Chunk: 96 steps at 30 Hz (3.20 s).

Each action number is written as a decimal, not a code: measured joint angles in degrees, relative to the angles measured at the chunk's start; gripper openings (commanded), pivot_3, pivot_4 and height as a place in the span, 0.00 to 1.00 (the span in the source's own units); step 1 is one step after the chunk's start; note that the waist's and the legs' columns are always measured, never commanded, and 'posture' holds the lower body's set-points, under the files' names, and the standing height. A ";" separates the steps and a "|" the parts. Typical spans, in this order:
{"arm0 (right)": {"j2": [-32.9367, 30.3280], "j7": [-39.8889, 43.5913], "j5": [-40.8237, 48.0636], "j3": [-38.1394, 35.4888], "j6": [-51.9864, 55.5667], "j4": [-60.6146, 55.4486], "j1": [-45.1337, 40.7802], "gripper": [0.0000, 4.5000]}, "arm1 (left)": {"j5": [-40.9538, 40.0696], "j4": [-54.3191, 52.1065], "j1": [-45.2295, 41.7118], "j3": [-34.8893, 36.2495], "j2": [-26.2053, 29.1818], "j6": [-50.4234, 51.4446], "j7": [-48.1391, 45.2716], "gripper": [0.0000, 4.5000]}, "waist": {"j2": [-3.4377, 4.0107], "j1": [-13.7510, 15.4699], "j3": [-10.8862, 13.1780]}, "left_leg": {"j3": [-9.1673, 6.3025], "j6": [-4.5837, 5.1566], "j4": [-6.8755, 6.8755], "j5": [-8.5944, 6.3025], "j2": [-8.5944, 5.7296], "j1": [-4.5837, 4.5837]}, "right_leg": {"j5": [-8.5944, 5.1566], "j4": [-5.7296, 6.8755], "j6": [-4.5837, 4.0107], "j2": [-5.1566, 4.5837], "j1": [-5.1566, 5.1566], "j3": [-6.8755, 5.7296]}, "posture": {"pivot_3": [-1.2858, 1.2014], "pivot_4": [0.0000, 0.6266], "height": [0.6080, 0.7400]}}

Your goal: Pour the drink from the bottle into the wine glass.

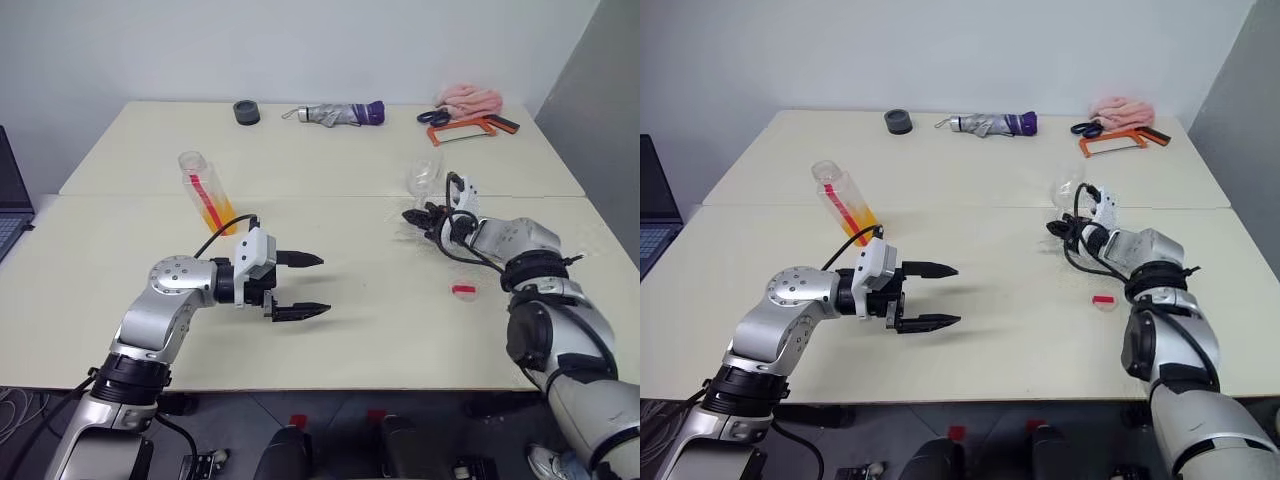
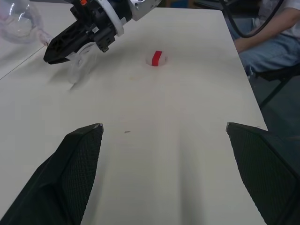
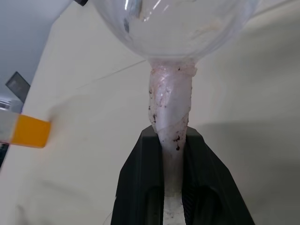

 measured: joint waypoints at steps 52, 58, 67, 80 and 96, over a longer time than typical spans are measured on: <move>21.39 -4.06 -24.41 23.57 -58.12 9.88 6.76 0.03 | 0.83 -4.95 11.68 14.81 3.06 1.27 20.44 1.00 | 0.09 -0.79 -0.19 | -0.12 -0.02 -0.81 0.01 0.06 1.13 | -0.07 -0.54 -0.11 -0.20 0.90 -0.02 | 0.52 0.24 1.00; 21.61 -3.78 -25.07 22.96 -60.07 11.33 6.74 0.03 | -3.92 -10.87 12.98 17.65 4.13 6.08 20.33 1.00 | 0.10 -1.02 -0.18 | -0.13 -0.02 -0.83 0.01 0.11 1.14 | -0.07 -0.51 -0.11 -0.15 0.89 -0.01 | 0.52 0.24 1.00; 21.66 -3.15 -25.06 22.48 -60.21 12.18 6.85 0.73 | -5.79 -12.60 10.49 18.79 4.70 9.06 20.62 1.00 | 0.11 -1.15 -0.18 | -0.12 -0.02 -0.82 0.01 0.09 1.15 | -0.07 -0.51 -0.11 -0.09 0.90 -0.01 | 0.52 0.24 1.00; 20.19 1.55 -24.47 21.69 -60.44 5.56 13.44 0.99 | -7.24 -12.67 9.36 18.78 4.08 9.54 21.30 1.00 | 0.11 -1.23 -0.18 | -0.13 -0.02 -0.83 0.00 0.12 1.14 | -0.07 -0.53 -0.11 -0.09 0.91 0.00 | 0.52 0.24 1.00; 4.00 18.71 -17.88 25.56 -42.64 -37.31 37.78 0.99 | -4.12 -11.80 16.03 19.12 -1.94 5.22 28.05 1.00 | 0.13 0.24 -0.17 | -0.18 -0.01 -0.81 0.00 0.13 1.08 | -0.08 -0.73 -0.09 -0.16 0.99 -0.04 | 0.52 0.24 1.00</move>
